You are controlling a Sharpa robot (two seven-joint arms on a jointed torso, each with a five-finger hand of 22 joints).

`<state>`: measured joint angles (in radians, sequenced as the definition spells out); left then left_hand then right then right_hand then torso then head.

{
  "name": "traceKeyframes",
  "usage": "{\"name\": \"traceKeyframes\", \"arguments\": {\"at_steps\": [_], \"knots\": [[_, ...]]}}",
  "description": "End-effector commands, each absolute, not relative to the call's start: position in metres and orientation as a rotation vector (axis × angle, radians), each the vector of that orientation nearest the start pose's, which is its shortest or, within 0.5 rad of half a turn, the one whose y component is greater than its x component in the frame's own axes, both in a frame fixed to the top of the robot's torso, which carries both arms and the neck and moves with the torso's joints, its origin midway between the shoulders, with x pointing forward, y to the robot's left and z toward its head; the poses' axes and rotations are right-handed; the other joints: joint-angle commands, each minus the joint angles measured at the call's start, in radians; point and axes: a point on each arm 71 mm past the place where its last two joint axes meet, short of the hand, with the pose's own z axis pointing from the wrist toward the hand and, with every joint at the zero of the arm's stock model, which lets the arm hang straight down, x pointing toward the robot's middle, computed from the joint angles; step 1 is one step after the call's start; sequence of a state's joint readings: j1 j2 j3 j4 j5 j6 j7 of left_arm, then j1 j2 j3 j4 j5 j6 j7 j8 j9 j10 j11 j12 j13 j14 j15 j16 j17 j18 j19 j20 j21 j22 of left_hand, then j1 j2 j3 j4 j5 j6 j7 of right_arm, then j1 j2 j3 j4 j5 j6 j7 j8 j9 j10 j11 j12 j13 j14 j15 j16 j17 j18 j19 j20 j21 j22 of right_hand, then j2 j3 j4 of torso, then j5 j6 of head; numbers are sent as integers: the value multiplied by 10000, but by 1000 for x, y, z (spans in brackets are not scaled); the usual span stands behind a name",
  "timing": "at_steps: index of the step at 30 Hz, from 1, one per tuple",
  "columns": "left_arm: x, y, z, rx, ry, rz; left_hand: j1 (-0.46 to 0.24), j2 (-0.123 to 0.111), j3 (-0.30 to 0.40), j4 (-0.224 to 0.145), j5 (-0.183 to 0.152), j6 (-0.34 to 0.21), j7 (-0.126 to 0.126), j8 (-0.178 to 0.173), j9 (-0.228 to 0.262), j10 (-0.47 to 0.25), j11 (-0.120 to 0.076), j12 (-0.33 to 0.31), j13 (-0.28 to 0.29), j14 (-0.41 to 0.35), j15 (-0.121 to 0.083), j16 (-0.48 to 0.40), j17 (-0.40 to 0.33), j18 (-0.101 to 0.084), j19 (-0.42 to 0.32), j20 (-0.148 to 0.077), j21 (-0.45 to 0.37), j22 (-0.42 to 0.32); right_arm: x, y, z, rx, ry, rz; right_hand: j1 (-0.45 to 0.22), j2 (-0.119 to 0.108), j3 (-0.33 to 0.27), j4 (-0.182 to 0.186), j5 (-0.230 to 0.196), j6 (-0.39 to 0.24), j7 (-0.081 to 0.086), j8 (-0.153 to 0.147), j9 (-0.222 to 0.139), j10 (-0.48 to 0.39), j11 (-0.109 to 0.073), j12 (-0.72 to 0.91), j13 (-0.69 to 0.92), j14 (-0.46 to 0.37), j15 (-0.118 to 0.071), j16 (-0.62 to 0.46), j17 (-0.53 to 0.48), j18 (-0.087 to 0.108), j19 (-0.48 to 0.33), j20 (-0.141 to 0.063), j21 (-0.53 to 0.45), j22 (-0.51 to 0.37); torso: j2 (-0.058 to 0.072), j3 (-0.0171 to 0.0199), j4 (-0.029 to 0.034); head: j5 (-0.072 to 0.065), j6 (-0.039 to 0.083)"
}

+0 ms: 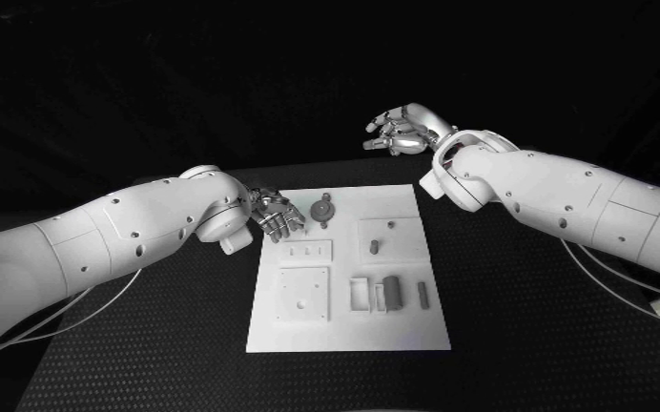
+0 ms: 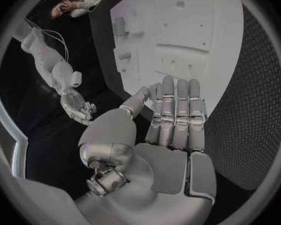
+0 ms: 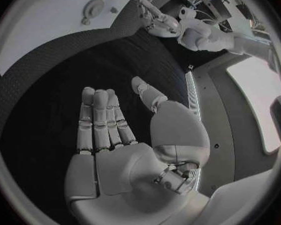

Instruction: Assemble the parts on the task board

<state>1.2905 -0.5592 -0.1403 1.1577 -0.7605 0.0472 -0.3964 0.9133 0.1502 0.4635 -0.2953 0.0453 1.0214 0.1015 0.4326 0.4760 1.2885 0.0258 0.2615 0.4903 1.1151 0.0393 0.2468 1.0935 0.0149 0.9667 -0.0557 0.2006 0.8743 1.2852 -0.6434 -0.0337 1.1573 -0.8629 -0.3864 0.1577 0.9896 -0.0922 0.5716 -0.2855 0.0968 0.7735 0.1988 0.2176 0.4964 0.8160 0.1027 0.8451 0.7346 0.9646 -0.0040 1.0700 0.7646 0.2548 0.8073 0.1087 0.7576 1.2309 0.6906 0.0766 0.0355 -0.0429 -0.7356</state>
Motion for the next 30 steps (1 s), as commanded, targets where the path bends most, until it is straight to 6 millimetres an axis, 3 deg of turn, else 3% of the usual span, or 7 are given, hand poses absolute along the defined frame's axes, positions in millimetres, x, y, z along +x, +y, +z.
{"name": "traceKeyframes", "arguments": {"at_steps": [1,5,15,21,23,27,30], "knots": [[540,170,-233,-3796,23093,-5122,135,29,-50,22,36,-55,-32,-39,26,34,-38,42,24,90,-6,-31,17,-59,20,-48,59,24,570,-213,-146,4444,14859,10607,87,54,-43,-27,-28,-83,215,114,12,-200,181,-897,-1028,-173,245,-1326,-497,-301,-624,247,-775,-396,-6,-5,7,2,-27],[540,166,-235,-3570,23260,-4812,158,-25,-66,32,32,-44,-31,-69,62,181,-98,113,123,378,-111,101,79,4,258,-129,194,138,576,-221,-141,4747,14636,10587,143,78,-163,-12,-27,-150,247,229,0,-131,318,-1584,-2063,-211,461,-2404,-650,-328,-945,442,-1241,-598,-6,-11,18,0,-81],[538,155,-246,-2988,23629,-4354,70,4,-119,42,36,-65,-30,-159,103,565,-265,396,394,794,-308,485,143,63,664,-305,479,409,585,-235,-135,5086,14338,10519,240,106,-320,-10,-16,-244,264,348,-134,-143,478,-1923,-3207,-634,840,-3667,-462,-407,-1635,707,-1820,-676,-4,-8,6,28,-180],[537,151,-251,-3200,23757,-4482,-135,-275,715,71,178,163,-114,-241,166,579,-339,601,706,826,-383,793,25,11,754,-407,540,634,585,-232,-134,5038,14370,10617,282,96,-362,-11,-16,-267,273,367,-189,-125,490,-1937,-3467,-637,901,-3943,-464,-408,-1748,760,-1909,-656,1,-1,-1,4,-207],[537,150,-252,-3262,23701,-4487,-292,-375,967,77,536,246,-133,-276,194,586,-358,684,819,831,-403,943,-24,-3,799,-434,572,737,585,-232,-134,5040,14379,10615,286,94,-371,-11,-16,-272,275,369,-199,-128,495,-1943,-3511,-645,912,-3985,-459,-409,-1770,769,-1926,-653,-2,-11,6,-29,-223],[537,147,-254,-3354,23673,-4548,-551,-553,1237,64,1627,440,-206,-268,287,657,-430,900,1040,876,-462,1289,-57,7,912,-496,681,977,585,-233,-134,5041,14401,10612,299,94,-390,-11,-16,-276,276,378,-221,-127,503,-1950,-3609,-662,936,-4073,-445,-410,-1819,789,-1962,-643,-5,-15,11,-37,-244],[536,145,-256,-3382,23646,-4584,-684,-612,1354,55,2144,528,-242,-265,354,667,-465,1029,1168,867,-492,1516,-89,15,950,-529,737,1140,585,-233,-134,5038,14427,10625,305,93,-401,-10,-16,-277,277,384,-234,-124,507,-1950,-3662,-674,949,-4121,-434,-412,-1847,801,-1983,-638,-5,-15,8,-41,-262]]}}
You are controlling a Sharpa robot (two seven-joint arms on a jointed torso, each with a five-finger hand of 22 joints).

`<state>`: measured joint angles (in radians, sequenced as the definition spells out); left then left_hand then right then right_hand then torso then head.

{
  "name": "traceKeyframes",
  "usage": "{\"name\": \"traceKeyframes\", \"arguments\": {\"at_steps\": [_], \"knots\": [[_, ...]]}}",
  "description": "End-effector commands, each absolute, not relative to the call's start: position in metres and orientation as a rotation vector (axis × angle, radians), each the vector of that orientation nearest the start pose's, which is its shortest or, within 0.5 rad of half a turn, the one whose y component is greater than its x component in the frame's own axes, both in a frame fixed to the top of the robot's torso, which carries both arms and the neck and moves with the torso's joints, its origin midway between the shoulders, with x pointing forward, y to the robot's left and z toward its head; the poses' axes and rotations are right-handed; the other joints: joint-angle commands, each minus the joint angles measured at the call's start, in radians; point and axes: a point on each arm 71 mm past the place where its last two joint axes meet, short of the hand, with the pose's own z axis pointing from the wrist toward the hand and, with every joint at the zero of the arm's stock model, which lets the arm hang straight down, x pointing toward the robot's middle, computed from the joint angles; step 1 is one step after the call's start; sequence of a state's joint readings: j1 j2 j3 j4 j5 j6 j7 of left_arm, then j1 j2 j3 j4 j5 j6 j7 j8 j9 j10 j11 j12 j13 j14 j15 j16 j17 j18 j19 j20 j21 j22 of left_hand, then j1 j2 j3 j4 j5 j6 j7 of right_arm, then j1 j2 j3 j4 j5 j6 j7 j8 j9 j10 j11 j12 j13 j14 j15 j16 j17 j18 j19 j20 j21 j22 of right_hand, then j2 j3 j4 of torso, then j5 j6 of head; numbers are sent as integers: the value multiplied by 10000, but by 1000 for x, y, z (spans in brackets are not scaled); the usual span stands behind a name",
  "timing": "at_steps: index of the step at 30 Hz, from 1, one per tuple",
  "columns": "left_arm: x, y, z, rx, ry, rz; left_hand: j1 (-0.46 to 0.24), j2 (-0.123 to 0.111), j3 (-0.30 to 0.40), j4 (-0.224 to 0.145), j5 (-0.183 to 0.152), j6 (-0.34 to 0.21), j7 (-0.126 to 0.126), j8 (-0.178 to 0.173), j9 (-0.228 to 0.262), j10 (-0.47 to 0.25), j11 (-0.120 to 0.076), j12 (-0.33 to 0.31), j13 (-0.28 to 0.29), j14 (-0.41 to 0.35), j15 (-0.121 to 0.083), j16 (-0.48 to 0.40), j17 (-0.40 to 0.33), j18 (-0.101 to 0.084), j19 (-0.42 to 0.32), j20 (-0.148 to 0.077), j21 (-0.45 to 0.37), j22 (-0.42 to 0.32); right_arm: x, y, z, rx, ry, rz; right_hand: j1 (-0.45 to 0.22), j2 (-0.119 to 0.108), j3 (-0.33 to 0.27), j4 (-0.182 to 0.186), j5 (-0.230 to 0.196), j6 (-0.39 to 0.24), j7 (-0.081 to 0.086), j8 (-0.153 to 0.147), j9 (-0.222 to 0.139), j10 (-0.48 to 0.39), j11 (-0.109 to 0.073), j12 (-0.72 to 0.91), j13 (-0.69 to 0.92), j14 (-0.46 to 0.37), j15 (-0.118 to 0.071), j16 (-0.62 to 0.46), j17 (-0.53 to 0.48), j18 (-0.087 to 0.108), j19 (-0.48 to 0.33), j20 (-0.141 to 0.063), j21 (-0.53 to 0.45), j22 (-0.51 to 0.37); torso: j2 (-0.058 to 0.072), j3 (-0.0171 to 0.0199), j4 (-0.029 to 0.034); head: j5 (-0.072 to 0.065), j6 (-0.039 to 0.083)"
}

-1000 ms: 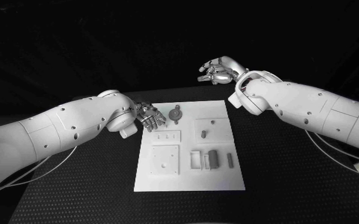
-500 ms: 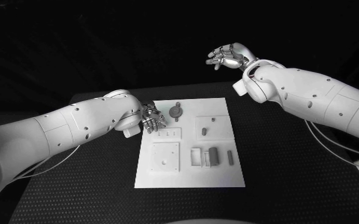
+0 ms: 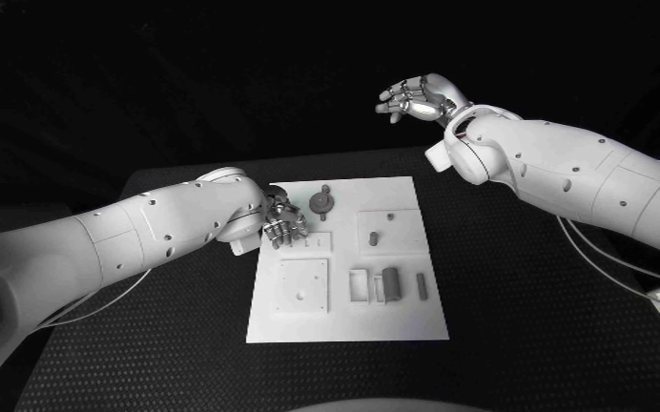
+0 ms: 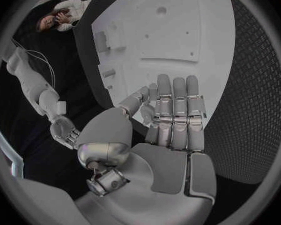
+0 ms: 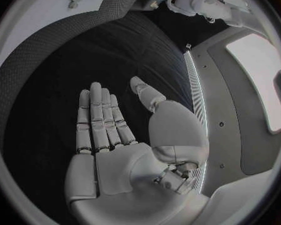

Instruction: Assemble the parts on the task board

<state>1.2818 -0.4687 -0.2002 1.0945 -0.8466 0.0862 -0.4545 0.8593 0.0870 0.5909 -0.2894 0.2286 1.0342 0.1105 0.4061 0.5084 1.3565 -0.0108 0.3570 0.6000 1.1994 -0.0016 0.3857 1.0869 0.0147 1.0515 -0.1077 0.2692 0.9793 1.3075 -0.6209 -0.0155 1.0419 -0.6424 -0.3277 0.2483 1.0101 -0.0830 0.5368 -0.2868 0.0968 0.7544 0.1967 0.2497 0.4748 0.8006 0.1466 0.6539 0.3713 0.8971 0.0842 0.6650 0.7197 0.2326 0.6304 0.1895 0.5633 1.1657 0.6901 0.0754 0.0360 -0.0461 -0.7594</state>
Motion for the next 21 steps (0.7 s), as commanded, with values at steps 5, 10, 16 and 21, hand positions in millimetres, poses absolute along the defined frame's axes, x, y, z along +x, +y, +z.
{"name": "traceKeyframes", "arguments": {"at_steps": [5,10,16,21], "knots": [[535,142,-258,-3416,23582,-4651,-330,-72,221,-13,1041,543,-398,32,137,40,-164,280,242,45,-134,464,-81,37,189,-57,132,321,585,-232,-134,5028,14461,10649,114,0,-70,0,-16,-94,300,67,-37,29,73,-41,-107,-23,88,-139,32,-191,-121,9,-70,23,6,-6,1,-32,-38],[535,140,-258,-3417,23561,-4667,-460,-205,536,0,1213,644,-445,54,215,67,-211,442,358,51,-171,733,-160,50,270,-94,181,498,585,-232,-135,5022,14489,10665,121,6,-83,2,-16,-100,302,71,-55,28,78,-43,-172,-42,105,-193,48,-193,-154,23,-94,32,3,-7,7,-42,-46],[536,140,-259,-3372,23436,-4534,-505,-223,604,-1,1306,666,-456,59,243,73,-223,494,393,47,-181,826,-193,54,291,-105,194,563,585,-231,-135,4997,14536,10707,123,8,-96,4,-16,-103,303,75,-69,30,81,-43,-226,-53,118,-235,64,-193,-180,34,-113,40,0,-7,8,-50,-53],[536,138,-260,-2959,23219,-4180,-526,-227,630,0,1325,683,-464,65,260,84,-233,525,412,53,-189,881,-212,58,312,-113,207,602,585,-230,-135,4981,14575,10735,120,10,-109,7,-16,-109,307,77,-83,33,84,-41,-270,-61,127,-267,80,-192,-197,44,-128,47,1,-7,10,-56,-71]]}}
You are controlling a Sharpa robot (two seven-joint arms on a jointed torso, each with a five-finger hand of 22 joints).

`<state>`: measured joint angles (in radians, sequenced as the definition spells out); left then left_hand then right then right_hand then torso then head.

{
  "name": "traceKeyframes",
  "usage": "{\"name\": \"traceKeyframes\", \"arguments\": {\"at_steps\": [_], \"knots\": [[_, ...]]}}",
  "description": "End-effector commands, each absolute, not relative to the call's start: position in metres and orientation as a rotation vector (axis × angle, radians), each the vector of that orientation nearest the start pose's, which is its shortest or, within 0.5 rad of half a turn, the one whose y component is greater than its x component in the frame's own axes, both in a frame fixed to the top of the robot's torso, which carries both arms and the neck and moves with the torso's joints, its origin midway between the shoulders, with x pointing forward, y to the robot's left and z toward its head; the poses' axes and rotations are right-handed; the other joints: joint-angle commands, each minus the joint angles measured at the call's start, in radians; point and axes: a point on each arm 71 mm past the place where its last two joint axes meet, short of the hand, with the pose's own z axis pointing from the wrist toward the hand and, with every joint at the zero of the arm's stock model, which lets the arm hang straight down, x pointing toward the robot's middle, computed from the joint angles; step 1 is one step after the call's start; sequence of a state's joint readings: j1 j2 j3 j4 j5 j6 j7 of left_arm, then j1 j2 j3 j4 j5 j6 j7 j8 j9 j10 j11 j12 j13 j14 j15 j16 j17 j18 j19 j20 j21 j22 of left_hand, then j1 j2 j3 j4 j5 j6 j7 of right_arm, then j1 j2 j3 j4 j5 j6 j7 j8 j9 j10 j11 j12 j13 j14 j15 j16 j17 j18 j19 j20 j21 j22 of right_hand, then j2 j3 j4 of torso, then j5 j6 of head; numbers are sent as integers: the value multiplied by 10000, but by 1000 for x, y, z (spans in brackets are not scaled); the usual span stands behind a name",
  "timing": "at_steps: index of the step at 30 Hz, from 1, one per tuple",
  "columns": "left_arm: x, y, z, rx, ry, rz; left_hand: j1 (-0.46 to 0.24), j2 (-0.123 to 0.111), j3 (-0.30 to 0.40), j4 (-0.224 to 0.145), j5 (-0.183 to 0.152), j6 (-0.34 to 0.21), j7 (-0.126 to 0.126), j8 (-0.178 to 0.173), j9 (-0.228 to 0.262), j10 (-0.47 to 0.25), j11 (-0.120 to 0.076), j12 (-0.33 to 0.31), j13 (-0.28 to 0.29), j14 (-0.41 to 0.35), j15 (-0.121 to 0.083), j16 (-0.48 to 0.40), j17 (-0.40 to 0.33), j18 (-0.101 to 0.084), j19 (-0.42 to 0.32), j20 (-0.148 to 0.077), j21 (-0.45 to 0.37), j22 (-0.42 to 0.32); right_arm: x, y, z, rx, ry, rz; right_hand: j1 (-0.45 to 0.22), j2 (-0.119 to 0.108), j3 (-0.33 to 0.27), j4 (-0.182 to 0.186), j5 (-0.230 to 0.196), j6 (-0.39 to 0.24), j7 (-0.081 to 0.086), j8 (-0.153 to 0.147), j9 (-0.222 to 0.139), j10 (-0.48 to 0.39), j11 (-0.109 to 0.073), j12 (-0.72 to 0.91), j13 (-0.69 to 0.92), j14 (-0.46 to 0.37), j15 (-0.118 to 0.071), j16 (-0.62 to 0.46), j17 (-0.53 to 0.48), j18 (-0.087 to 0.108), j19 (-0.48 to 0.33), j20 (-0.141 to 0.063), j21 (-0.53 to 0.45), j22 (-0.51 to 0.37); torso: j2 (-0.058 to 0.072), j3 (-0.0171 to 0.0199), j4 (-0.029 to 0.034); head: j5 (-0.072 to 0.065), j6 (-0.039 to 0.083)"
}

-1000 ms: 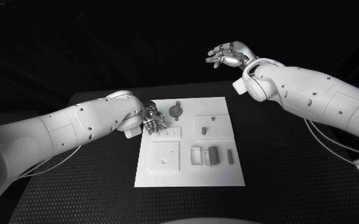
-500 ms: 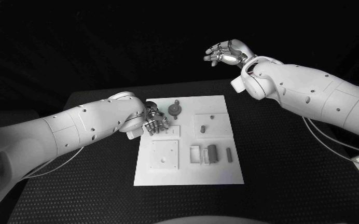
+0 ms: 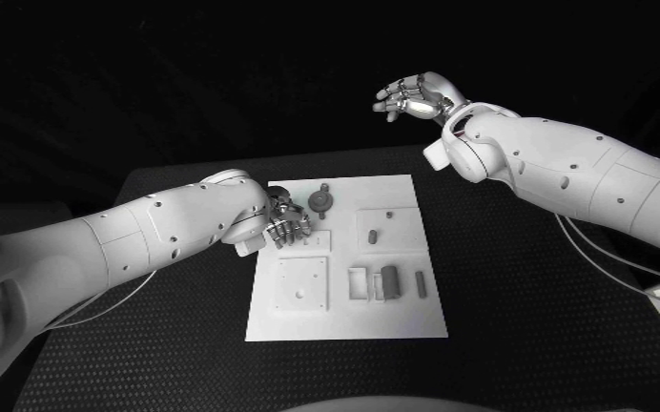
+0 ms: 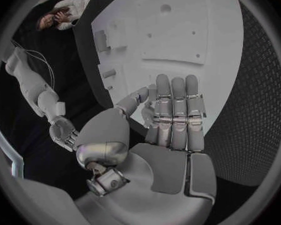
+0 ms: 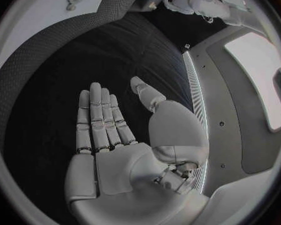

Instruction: Assemble the parts on the task board

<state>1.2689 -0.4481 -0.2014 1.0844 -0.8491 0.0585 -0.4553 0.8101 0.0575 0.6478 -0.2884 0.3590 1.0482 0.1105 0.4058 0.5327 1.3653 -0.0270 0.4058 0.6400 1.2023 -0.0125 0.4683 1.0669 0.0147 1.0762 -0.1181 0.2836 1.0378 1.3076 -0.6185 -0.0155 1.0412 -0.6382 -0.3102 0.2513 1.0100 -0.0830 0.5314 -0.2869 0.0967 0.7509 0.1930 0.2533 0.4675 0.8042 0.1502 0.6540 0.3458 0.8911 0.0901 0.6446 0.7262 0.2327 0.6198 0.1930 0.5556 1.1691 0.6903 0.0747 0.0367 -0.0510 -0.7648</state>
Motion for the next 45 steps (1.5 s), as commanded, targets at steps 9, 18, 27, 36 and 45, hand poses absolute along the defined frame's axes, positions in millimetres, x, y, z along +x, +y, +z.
{"name": "traceKeyframes", "arguments": {"at_steps": [9,18,27,36,45], "knots": [[536,138,-264,-2784,23586,-3928,-53,60,106,-11,-123,541,-465,58,42,-26,-72,51,23,-9,-83,132,-75,58,55,-14,59,87,585,-230,-135,4968,14605,10755,112,17,-68,15,-16,-79,346,43,-24,0,51,-38,-63,-9,78,-98,32,-192,-108,19,-66,21,-1,3,-4,-9,-54],[535,136,-270,-2531,23862,-3771,-97,68,105,11,-219,581,-479,68,70,14,-85,77,31,5,-89,214,-128,63,87,-20,71,149,585,-229,-135,4956,14645,10781,103,17,-79,19,-15,-81,347,46,-35,-1,54,-37,-100,-13,84,-123,47,-189,-119,26,-76,27,2,3,-3,-14,-88],[534,135,-271,-2161,24015,-3618,-133,92,112,17,-208,645,-511,93,110,84,-120,131,58,52,-114,328,-181,80,156,-42,96,220,586,-228,-136,4898,14730,10810,104,63,-88,22,-13,-44,317,93,-81,-5,73,-44,-305,416,-105,-29,191,-140,-71,51,-87,69,1,5,2,-52,-126],[534,131,-271,-1954,23953,-3578,-193,99,93,29,-246,719,-549,126,160,156,-157,197,99,109,-140,450,-235,94,235,-66,118,289,585,-227,-136,4878,14733,10839,85,50,-103,18,-13,-48,317,114,-134,11,83,-43,-490,294,-33,-264,192,-162,-242,104,-229,67,0,1,3,-55,-146],[535,132,-271,-2027,23767,-3442,-212,84,84,27,-266,741,-562,135,179,176,-171,226,117,120,-147,502,-259,99,260,-75,125,323,586,-226,-136,4876,14744,10846,74,45,-113,25,-14,-54,322,117,-150,14,85,-39,-536,279,-14,-306,203,-164,-272,117,-255,72,1,1,1,-59,-136]]}}
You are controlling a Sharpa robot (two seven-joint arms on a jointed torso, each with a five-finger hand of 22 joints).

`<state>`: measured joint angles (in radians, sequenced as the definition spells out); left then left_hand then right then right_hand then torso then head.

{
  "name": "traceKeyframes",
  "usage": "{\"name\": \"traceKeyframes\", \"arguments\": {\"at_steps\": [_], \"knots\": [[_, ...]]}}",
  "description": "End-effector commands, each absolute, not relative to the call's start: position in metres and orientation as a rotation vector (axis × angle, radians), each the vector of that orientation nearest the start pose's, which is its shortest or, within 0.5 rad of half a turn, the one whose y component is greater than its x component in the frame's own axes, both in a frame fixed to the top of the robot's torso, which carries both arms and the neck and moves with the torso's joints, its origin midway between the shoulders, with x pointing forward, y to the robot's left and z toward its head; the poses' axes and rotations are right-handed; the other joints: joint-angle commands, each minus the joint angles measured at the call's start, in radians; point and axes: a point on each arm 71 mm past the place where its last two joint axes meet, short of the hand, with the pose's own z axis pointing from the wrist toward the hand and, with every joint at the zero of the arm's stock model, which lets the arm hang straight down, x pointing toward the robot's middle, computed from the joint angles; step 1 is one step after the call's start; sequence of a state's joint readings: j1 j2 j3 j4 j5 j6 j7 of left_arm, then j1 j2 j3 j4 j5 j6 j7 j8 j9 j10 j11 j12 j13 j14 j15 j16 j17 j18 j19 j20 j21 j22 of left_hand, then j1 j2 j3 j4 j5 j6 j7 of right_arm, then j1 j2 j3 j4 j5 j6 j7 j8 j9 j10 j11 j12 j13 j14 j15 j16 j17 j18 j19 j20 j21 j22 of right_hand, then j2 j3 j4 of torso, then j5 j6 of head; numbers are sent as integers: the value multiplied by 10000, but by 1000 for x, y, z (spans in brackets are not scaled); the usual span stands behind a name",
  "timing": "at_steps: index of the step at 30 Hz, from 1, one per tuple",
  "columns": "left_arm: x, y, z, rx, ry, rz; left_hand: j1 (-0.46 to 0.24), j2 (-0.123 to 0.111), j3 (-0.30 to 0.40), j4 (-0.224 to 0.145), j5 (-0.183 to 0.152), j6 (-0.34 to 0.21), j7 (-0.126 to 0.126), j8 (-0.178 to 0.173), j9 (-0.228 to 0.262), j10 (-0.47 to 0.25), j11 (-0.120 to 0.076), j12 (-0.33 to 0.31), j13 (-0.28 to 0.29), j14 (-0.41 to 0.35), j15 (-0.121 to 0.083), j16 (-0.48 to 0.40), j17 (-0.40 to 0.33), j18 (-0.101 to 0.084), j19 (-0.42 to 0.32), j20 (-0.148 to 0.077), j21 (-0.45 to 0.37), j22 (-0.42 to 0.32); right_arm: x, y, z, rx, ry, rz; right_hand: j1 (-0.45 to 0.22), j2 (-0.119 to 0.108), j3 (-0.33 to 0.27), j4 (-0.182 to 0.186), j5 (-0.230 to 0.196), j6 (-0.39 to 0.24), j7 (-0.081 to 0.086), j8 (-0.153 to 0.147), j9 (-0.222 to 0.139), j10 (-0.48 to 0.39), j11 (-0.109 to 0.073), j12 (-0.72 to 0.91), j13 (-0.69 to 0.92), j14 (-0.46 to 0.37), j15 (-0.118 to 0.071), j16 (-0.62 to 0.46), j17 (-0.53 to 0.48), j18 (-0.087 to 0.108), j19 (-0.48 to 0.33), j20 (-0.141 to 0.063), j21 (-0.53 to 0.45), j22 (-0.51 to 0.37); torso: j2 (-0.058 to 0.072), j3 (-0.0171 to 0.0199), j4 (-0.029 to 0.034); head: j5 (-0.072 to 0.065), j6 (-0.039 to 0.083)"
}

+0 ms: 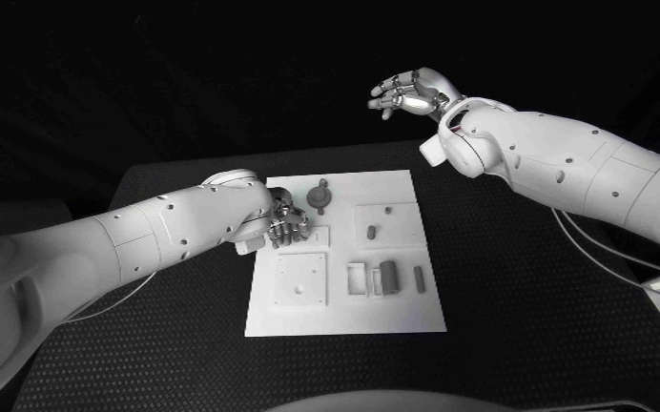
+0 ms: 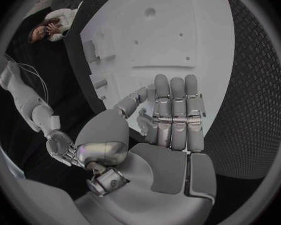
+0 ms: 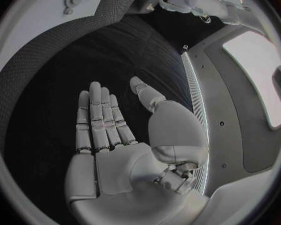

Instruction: Assemble the parts on the task board

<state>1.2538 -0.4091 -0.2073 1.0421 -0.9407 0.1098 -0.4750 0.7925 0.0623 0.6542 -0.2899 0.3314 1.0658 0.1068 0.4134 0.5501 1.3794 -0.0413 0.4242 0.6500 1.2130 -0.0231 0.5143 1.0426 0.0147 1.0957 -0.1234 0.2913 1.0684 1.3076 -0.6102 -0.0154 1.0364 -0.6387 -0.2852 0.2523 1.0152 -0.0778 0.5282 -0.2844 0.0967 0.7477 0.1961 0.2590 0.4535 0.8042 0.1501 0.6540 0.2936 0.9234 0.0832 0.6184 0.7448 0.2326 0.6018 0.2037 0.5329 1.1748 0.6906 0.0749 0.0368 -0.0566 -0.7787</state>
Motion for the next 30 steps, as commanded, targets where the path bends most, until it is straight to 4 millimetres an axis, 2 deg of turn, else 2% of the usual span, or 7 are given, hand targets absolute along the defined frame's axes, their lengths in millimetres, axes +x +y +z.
{"name": "traceKeyframes", "arguments": {"at_steps": [1,30], "knots": [[536,132,-271,-2059,23743,-3413,-36,35,19,42,9,565,-525,59,5,34,-29,43,18,13,-40,45,-17,99,65,-21,47,18,586,-227,-136,4898,14740,10815,21,-6,-82,1,-13,-22,292,60,-11,14,86,-39,-18,-45,56,-48,18,-163,-94,12,-31,15,-2,0,2,-4,2],[533,129,-279,-1742,23997,-3104,-43,35,19,38,-72,567,-528,51,29,24,-32,67,38,-21,-38,123,-60,97,55,-22,36,75,585,-225,-136,4838,14765,10762,-5,1,-87,16,-12,10,266,91,-33,21,89,-27,-106,-34,61,-100,56,-155,-124,31,-72,26,-4,1,-1,-16,-49]]}}
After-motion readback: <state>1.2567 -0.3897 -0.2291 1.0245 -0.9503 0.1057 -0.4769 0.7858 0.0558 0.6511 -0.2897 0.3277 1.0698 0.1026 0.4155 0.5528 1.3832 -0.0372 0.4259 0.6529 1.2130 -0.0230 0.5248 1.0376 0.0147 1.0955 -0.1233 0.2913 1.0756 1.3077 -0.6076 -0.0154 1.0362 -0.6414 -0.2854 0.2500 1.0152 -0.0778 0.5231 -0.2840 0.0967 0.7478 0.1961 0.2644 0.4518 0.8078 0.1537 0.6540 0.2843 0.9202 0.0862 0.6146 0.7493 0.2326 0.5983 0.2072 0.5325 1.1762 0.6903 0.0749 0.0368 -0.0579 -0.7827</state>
